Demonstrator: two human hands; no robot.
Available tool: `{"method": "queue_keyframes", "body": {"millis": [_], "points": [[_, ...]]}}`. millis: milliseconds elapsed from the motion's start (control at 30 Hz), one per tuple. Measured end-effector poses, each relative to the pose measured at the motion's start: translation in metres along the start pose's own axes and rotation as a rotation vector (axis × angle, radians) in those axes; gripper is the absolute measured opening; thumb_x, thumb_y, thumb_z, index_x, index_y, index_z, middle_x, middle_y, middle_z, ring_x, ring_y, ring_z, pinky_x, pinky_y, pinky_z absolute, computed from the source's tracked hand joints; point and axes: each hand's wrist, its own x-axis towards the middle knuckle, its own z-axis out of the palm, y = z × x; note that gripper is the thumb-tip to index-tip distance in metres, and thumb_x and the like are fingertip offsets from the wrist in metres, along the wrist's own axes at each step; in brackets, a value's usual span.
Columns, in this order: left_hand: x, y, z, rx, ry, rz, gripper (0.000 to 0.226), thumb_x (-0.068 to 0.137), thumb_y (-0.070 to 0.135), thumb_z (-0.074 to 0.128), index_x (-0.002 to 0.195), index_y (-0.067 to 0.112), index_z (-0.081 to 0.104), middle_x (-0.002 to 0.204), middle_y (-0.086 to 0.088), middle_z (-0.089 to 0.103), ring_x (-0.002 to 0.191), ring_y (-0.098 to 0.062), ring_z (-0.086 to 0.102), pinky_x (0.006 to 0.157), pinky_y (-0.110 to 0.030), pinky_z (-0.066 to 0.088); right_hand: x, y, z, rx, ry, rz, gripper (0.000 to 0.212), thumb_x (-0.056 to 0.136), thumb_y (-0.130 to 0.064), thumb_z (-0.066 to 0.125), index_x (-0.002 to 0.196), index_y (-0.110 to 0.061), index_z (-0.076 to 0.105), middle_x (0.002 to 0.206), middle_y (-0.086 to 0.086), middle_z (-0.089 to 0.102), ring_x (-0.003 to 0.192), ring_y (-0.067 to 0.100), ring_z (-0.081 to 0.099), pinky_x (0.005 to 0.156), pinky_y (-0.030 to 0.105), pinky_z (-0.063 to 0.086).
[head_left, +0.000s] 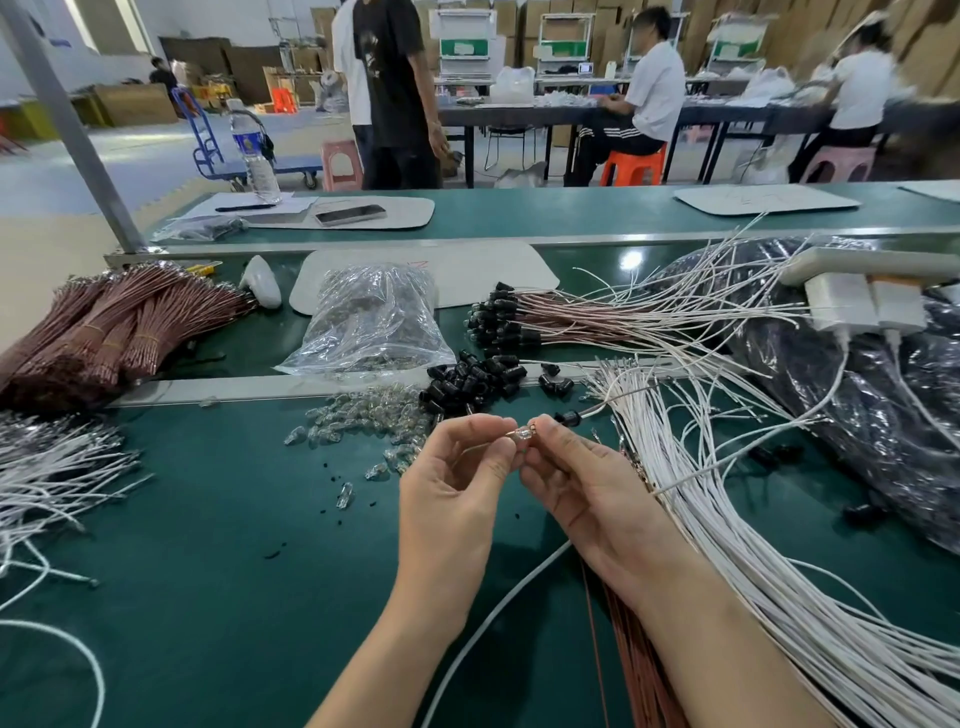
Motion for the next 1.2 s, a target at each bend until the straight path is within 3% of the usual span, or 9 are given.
{"method": "queue_keyframes", "body": {"millis": [467, 900, 1200], "points": [[-0.0030, -0.0019, 0.0003, 0.122, 0.016, 0.062, 0.025, 0.094, 0.002, 0.067, 0.087, 0.027, 0.071, 0.098, 0.005, 0.076, 0.096, -0.015, 0.073, 0.084, -0.019, 0.054, -0.0015, 0.0014, 0.0030, 0.016, 0.003, -0.006, 0.015, 0.081, -0.019, 0.072, 0.082, -0.006, 0.080, 0.080, 0.007, 0.075, 0.069, 0.010, 0.071, 0.066, 0.020, 0.059], [-0.0022, -0.0010, -0.0010, 0.139, 0.034, 0.055, 0.032, 0.095, -0.001, 0.065, 0.079, 0.027, 0.065, 0.103, 0.009, 0.075, 0.100, -0.011, 0.072, 0.085, -0.015, 0.052, -0.0001, 0.0044, 0.0006, -0.033, 0.002, -0.003, 0.028, 0.074, -0.025, 0.078, 0.091, -0.003, 0.078, 0.090, 0.012, 0.075, 0.075, 0.012, 0.070, 0.070, 0.023, 0.060], [-0.0025, -0.0056, -0.0049, 0.247, 0.016, 0.152, 0.037, 0.094, -0.004, 0.063, 0.081, 0.031, 0.061, 0.106, 0.009, 0.072, 0.107, -0.017, 0.070, 0.090, -0.021, 0.053, -0.0009, 0.0042, 0.0013, -0.006, -0.013, 0.011, 0.028, 0.073, -0.025, 0.078, 0.091, -0.003, 0.079, 0.092, 0.012, 0.076, 0.075, 0.011, 0.070, 0.069, 0.022, 0.059]]}}
